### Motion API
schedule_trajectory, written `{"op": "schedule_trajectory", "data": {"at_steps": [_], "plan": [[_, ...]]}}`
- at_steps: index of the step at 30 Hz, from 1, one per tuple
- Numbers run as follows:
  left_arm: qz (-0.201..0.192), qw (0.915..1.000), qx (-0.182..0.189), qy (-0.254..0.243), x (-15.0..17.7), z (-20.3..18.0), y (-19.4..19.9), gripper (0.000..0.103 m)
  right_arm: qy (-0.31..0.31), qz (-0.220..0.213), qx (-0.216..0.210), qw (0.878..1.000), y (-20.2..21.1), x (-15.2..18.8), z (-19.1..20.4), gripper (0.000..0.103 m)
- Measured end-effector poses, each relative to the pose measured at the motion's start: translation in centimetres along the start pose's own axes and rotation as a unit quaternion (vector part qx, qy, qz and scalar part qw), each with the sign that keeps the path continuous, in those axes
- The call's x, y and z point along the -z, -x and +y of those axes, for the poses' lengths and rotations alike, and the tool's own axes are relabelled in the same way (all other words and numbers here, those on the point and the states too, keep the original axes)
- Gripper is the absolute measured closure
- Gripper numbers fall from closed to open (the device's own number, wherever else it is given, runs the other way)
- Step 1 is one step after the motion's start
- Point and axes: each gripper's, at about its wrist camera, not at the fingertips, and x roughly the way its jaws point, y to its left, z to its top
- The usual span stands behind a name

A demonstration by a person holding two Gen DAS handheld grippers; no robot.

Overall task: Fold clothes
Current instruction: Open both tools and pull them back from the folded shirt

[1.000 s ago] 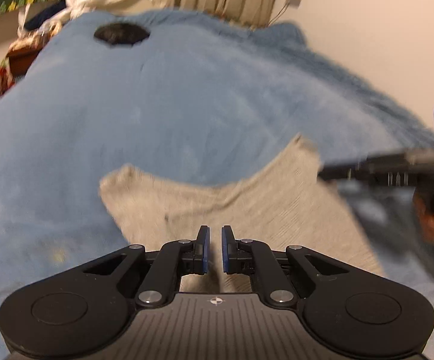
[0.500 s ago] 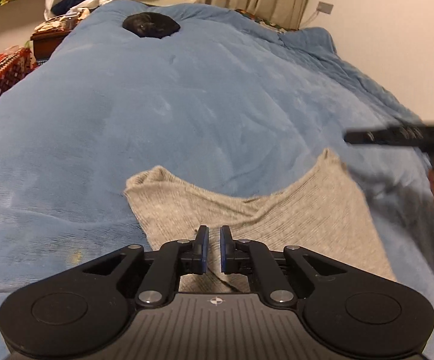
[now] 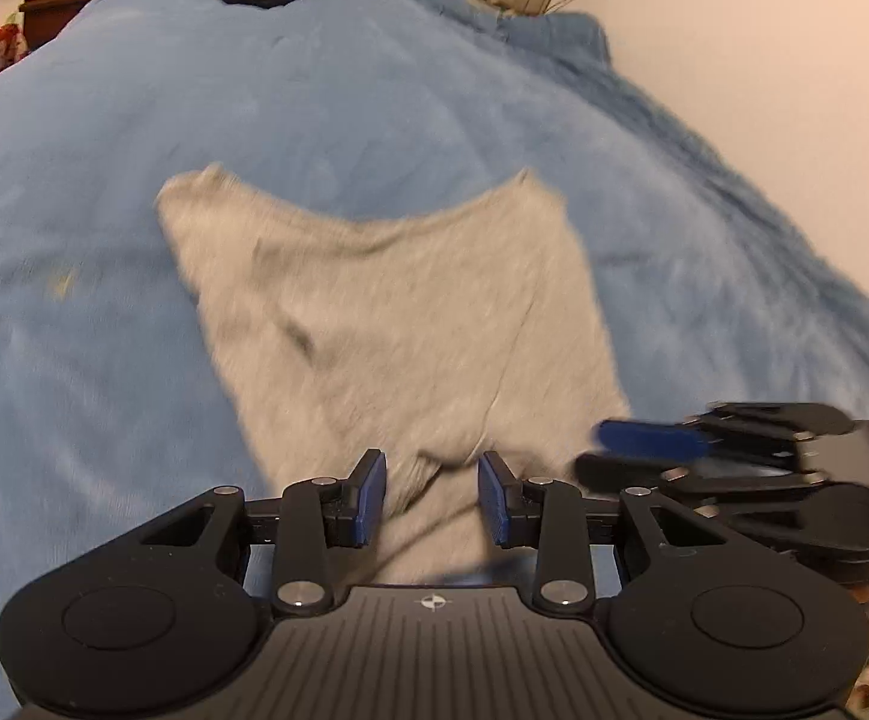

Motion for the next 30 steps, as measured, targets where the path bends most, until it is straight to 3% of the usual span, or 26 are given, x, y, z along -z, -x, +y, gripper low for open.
{"op": "schedule_trajectory", "data": {"at_steps": [3,5,7,11,15,18,21,25,30], "plan": [[-0.022,0.9988,-0.031,-0.032,2.4,-0.6,0.5,0.071,0.023,-0.022,0.015,0.999,1.7,1.9,1.1,0.072],[-0.043,0.9969,-0.042,-0.050,3.4,-1.4,1.6,0.070,0.030,-0.035,0.019,0.999,3.1,2.7,1.7,0.066],[-0.062,0.9947,-0.046,-0.067,4.4,-2.4,2.8,0.067,0.026,-0.042,0.011,0.999,4.4,3.3,2.3,0.047],[-0.089,0.9914,-0.055,-0.079,5.7,-3.8,4.1,0.067,0.031,-0.068,0.027,0.997,6.6,4.1,3.7,0.031],[-0.103,0.9885,-0.076,-0.081,6.4,-4.6,4.9,0.045,0.025,-0.075,0.045,0.996,7.6,4.2,4.4,0.012],[-0.102,0.9880,-0.085,-0.078,6.5,-4.9,5.6,0.038,0.024,-0.070,0.057,0.996,8.3,4.1,4.7,0.001],[-0.094,0.9887,-0.097,-0.065,6.4,-5.2,6.3,0.031,0.023,-0.071,0.081,0.994,9.3,3.9,4.6,0.001],[-0.089,0.9895,-0.106,-0.041,6.1,-5.1,7.7,0.018,0.037,-0.042,0.140,0.989,9.9,3.1,4.5,0.001],[-0.089,0.9881,-0.122,-0.031,5.5,-5.0,9.1,0.011,0.028,-0.046,0.154,0.987,11.6,2.8,3.2,0.001]]}}
